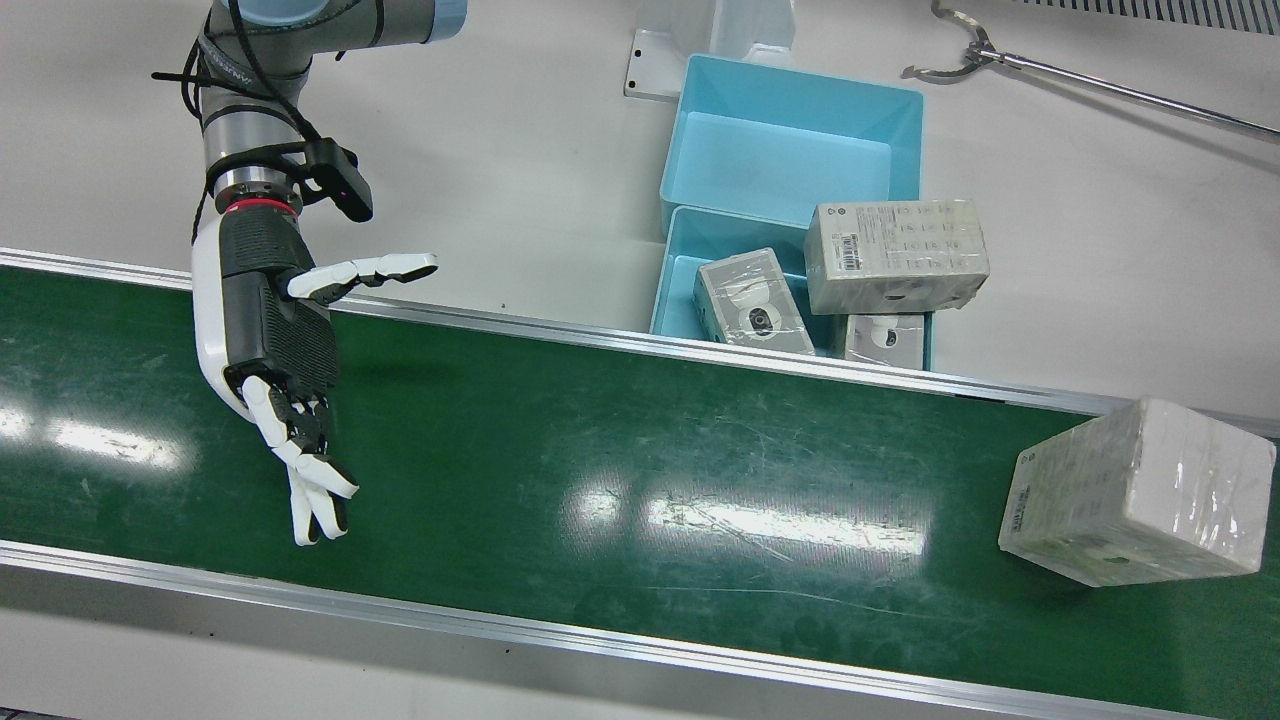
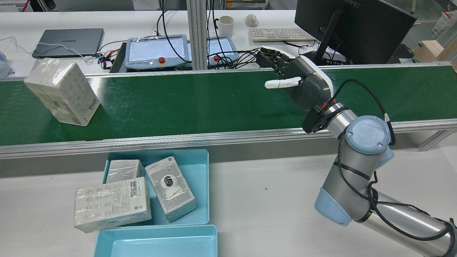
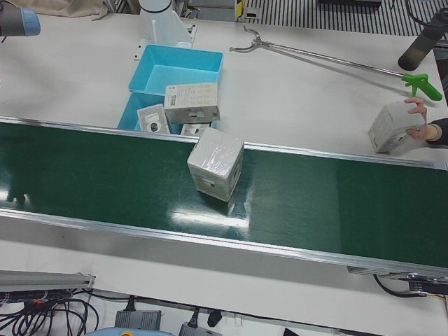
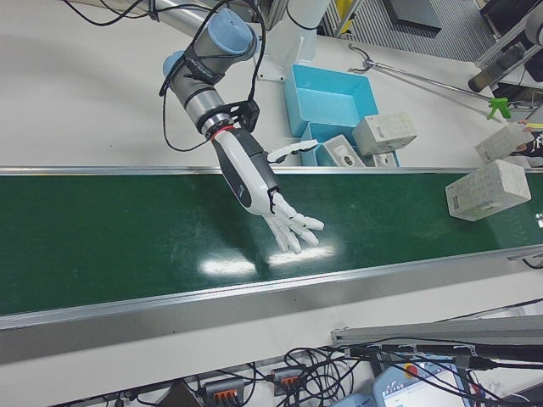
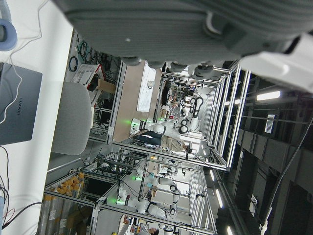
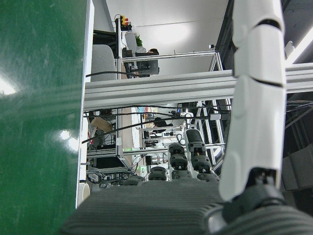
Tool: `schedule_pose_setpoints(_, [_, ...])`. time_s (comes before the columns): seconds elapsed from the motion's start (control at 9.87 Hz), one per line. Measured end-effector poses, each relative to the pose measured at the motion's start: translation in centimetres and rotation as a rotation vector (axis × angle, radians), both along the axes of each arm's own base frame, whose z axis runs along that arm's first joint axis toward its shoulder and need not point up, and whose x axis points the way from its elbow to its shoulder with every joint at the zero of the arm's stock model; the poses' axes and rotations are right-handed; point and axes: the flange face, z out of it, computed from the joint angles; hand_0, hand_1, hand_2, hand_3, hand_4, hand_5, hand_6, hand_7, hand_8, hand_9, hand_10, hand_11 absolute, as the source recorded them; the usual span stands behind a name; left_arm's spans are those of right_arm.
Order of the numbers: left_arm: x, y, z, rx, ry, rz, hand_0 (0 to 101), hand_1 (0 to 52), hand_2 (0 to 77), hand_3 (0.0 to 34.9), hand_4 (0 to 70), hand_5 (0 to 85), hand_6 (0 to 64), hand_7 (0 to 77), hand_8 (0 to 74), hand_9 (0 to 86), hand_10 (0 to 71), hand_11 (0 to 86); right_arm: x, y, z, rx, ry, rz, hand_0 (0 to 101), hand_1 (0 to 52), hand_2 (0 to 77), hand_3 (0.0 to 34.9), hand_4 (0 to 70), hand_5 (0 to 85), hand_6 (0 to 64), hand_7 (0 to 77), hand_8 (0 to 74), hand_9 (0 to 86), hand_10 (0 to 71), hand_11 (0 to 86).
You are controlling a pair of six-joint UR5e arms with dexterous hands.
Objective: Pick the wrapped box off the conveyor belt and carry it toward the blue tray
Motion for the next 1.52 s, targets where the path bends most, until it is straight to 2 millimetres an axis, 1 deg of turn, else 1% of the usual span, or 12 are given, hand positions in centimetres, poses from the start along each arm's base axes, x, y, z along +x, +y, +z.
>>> schedule_pose_setpoints(0.3, [0.0, 0.0, 0.0, 0.0, 0.0, 0.0, 0, 0.0, 0.5, 0.0, 0.0, 1.1, 0.5, 0.5, 0.5, 0.0, 0.5, 0.5, 0.0, 0.0, 0.0, 0.0, 0.0, 0.0, 47, 14.2, 9.8, 0.0, 9.8, 17.5, 2.2, 2.7, 1.1, 4.4, 0.0, 1.1])
schedule_pose_setpoints(1.11, [0.0, 0.0, 0.0, 0.0, 0.0, 0.0, 0, 0.0, 0.5, 0.0, 0.0, 1.1, 0.5, 0.5, 0.5, 0.0, 0.5, 0.5, -0.2, 0.1, 0.1, 0.0, -0.001, -0.004, 47, 14.2, 10.9, 0.0, 10.4, 18.0, 2.7, 2.7, 1.1, 4.4, 0.0, 0.5])
schedule_pose_setpoints(1.22, [0.0, 0.0, 0.0, 0.0, 0.0, 0.0, 0, 0.0, 1.1, 0.0, 0.0, 1.1, 0.5, 0.5, 0.5, 0.5, 0.5, 0.5, -0.3, 0.1, 0.1, 0.001, 0.0, -0.005, 47, 13.6, 12.0, 0.0, 10.4, 18.0, 2.7, 2.7, 1.1, 4.4, 0.0, 0.5])
schedule_pose_setpoints(1.52, [0.0, 0.0, 0.0, 0.0, 0.0, 0.0, 0, 0.0, 1.1, 0.0, 0.0, 1.1, 0.5, 0.5, 0.5, 0.5, 0.5, 0.5, -1.6, 0.3, 0.7, -0.01, 0.015, -0.022, 47, 14.7, 13.1, 0.0, 10.4, 18.0, 2.7, 2.7, 1.1, 4.4, 0.0, 0.5])
